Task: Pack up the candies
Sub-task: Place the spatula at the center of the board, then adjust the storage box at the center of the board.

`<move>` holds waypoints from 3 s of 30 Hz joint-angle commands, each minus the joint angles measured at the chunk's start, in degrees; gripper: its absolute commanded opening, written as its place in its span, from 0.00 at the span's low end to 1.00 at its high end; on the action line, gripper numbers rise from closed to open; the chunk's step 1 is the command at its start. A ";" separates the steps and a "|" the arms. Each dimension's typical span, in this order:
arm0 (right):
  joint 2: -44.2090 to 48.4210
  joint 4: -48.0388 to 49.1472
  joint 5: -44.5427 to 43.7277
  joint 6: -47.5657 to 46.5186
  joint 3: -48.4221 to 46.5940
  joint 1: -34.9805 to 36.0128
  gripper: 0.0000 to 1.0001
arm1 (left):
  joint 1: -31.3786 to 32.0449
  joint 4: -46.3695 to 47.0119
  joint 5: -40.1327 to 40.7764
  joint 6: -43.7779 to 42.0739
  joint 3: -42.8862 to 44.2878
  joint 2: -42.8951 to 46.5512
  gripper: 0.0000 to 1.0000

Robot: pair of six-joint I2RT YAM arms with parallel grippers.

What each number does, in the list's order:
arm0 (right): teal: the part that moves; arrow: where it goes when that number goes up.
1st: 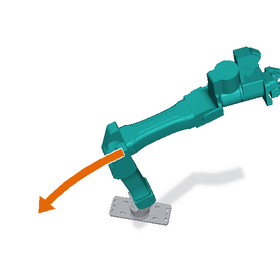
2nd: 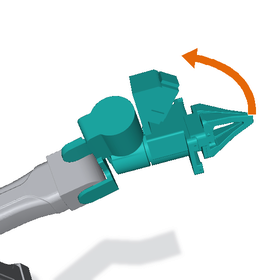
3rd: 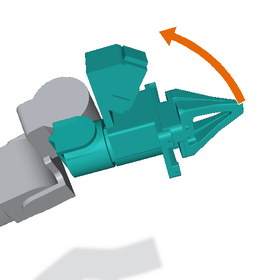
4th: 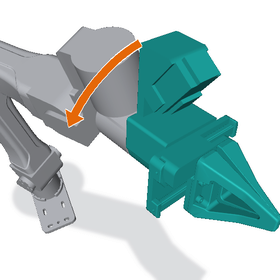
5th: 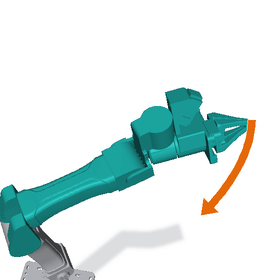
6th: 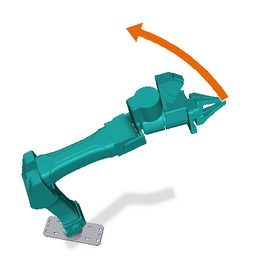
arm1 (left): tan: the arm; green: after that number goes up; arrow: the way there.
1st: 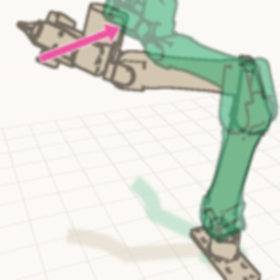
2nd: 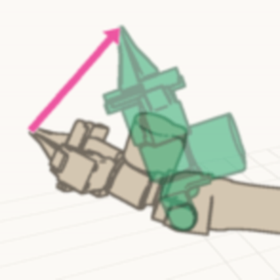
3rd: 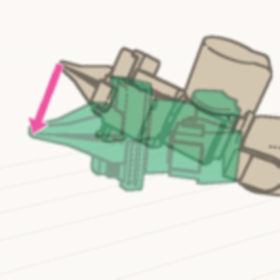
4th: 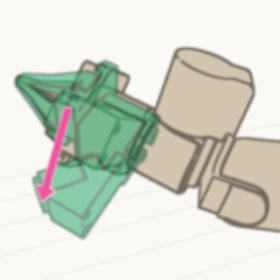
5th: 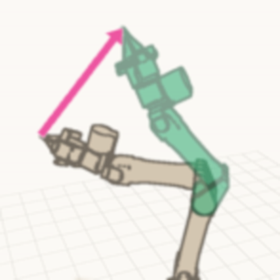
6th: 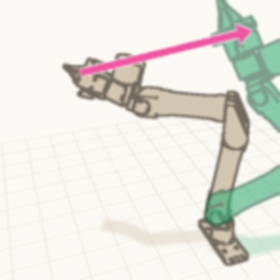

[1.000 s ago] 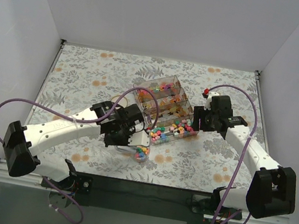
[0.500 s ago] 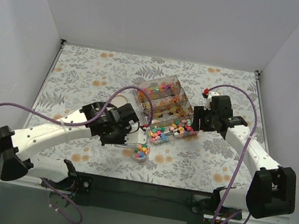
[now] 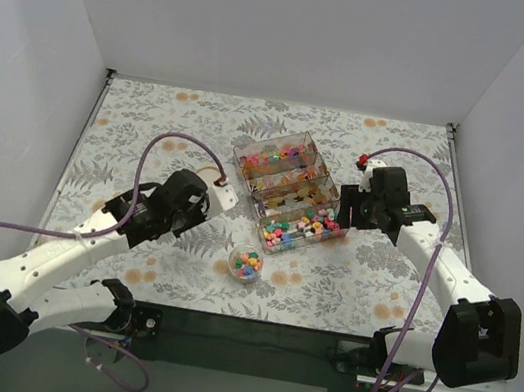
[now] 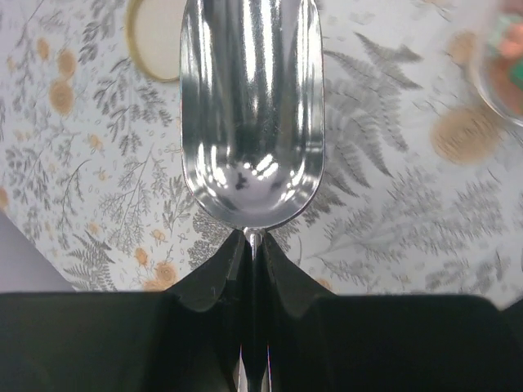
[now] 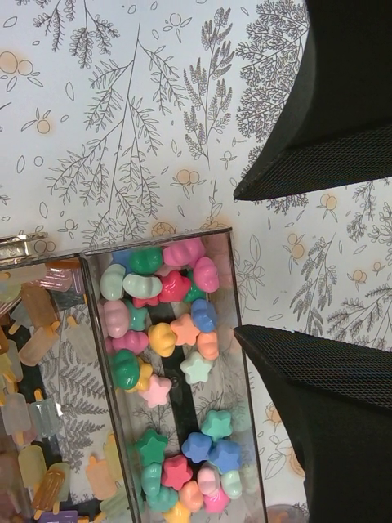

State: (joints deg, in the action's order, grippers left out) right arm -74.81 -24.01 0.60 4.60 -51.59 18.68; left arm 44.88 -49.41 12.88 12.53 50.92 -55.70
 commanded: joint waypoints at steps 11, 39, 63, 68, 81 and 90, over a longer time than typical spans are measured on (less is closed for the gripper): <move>3.70 0.54 -0.34 0.67 0.88 0.13 0.69 | -29.93 26.97 5.05 35.71 -1.95 -17.15 0.00; 3.18 2.29 2.39 24.29 8.53 0.13 0.67 | -35.48 37.72 6.71 39.15 -11.10 -17.61 0.39; -8.07 4.32 -1.57 49.63 3.26 4.09 0.50 | -33.99 30.68 13.04 36.60 1.65 -3.45 0.71; -12.02 2.13 -4.11 48.58 -0.52 3.56 0.27 | -32.76 32.53 14.19 35.37 -1.52 -2.13 0.90; -23.88 -4.20 -10.53 27.85 -22.63 -9.62 0.01 | -28.27 34.73 13.13 31.76 -4.42 -3.36 0.93; -42.94 -11.05 -16.50 5.02 -48.05 -17.88 0.01 | -26.25 34.47 12.43 31.49 -5.57 -5.29 0.95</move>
State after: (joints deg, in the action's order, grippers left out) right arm -115.07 -35.42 -9.41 19.68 -91.02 3.99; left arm 18.20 -15.25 25.45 44.45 45.34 -60.60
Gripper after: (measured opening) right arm 0.042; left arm 0.940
